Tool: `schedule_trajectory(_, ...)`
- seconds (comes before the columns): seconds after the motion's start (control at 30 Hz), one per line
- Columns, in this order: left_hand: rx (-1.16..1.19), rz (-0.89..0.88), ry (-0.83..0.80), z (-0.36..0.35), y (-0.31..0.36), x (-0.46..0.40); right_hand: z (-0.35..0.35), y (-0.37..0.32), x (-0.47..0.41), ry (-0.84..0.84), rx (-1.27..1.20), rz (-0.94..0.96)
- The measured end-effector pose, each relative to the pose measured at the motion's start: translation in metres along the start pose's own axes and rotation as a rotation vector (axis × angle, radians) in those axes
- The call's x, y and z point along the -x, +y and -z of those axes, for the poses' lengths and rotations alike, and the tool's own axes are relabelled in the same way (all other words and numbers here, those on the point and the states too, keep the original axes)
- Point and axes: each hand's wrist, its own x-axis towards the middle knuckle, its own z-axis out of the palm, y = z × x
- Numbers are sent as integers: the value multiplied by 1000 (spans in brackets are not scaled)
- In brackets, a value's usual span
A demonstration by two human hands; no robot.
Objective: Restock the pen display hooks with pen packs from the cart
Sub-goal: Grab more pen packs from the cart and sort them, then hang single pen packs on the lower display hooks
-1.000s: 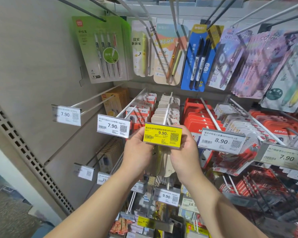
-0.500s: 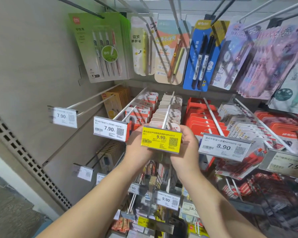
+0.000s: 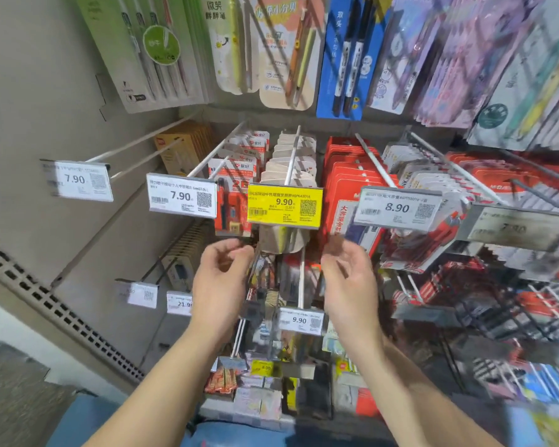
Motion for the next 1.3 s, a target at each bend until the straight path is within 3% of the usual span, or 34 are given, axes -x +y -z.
schedule_trajectory(0.17,110,80,-199,6,-20,29,39,16,38,97,28,-100)
schedule_trajectory(0.27,134,130,-364,-3,-35,52,65,17,70,209,-85,-183)
schedule_trajectory(0.73,65,350,-1108,-128,-68,231,250,14,247,777,-13,-292)
schedule_trajectory(1.03,-135,335,-1435,-236,-72,415,405,15,385,1126,-100,-253)
schedule_trajectory(1.3,-202,302,-1603,-295,-70,561,518,14,473,1355,-191,-238)
